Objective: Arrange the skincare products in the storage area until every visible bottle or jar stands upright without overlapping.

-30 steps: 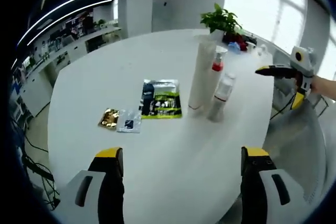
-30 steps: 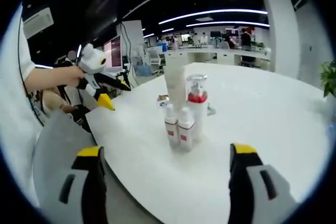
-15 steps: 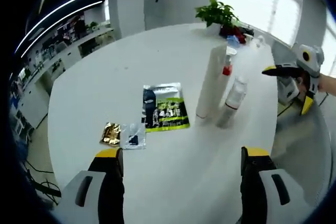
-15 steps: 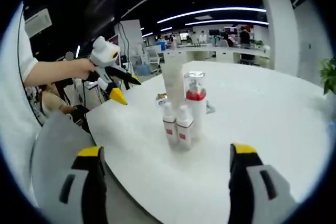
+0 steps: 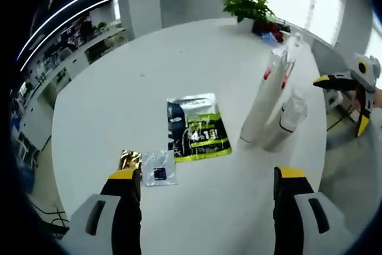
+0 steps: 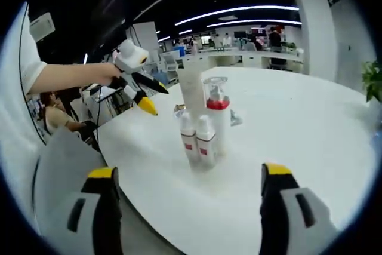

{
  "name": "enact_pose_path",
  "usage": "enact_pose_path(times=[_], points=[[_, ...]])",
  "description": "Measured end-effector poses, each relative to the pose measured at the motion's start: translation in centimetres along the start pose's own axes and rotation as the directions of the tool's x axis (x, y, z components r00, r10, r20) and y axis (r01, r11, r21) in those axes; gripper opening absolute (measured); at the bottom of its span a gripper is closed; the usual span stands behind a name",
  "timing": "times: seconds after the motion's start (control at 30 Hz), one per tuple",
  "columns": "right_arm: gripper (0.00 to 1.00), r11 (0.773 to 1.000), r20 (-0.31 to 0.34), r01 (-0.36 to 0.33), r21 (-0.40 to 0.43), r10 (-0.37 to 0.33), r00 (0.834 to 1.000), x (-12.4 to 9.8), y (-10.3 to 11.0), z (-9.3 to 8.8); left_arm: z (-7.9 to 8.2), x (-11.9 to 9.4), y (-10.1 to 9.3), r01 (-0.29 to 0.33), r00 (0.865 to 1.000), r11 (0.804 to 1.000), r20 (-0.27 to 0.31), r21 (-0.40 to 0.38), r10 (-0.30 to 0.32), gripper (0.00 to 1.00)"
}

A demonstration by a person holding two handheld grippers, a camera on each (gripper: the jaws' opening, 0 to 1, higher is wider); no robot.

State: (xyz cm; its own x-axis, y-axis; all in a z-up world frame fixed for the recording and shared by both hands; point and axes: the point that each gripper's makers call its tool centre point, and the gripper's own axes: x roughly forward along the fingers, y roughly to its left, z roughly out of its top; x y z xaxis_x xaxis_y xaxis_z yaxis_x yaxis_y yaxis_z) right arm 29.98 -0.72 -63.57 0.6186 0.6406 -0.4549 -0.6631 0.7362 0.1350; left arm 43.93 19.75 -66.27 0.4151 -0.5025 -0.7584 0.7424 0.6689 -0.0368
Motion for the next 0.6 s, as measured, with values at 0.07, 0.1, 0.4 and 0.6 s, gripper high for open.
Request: enact_pose_path(times=[0.07,0.1,0.4,0.6], points=[[0.99,1.000,-0.001,0.002,0.002,-0.002,1.000,0.1,-0.1,0.0,0.2,0.5,0.3,-0.001,1.000,1.000,-0.007,0.002,0.001,0.90],[0.99,1.000,-0.001,0.005,0.004,-0.005,1.000,0.1,-0.2,0.0,0.3,0.7,0.5,-0.001,1.000,1.000,-0.008,0.003,0.001,0.90],[0.99,1.000,-0.005,0.016,0.020,-0.016,1.000,0.2,-0.8,-0.3,1.2,3.7,1.6,0.007,0.999,1.000,-0.041,-0.002,-0.007,0.89],[0.99,0.999,-0.010,0.029,0.034,-0.029,1.000,0.2,-1.2,-0.7,1.7,5.3,2.3,0.002,0.998,1.000,-0.058,0.006,-0.001,0.89]])
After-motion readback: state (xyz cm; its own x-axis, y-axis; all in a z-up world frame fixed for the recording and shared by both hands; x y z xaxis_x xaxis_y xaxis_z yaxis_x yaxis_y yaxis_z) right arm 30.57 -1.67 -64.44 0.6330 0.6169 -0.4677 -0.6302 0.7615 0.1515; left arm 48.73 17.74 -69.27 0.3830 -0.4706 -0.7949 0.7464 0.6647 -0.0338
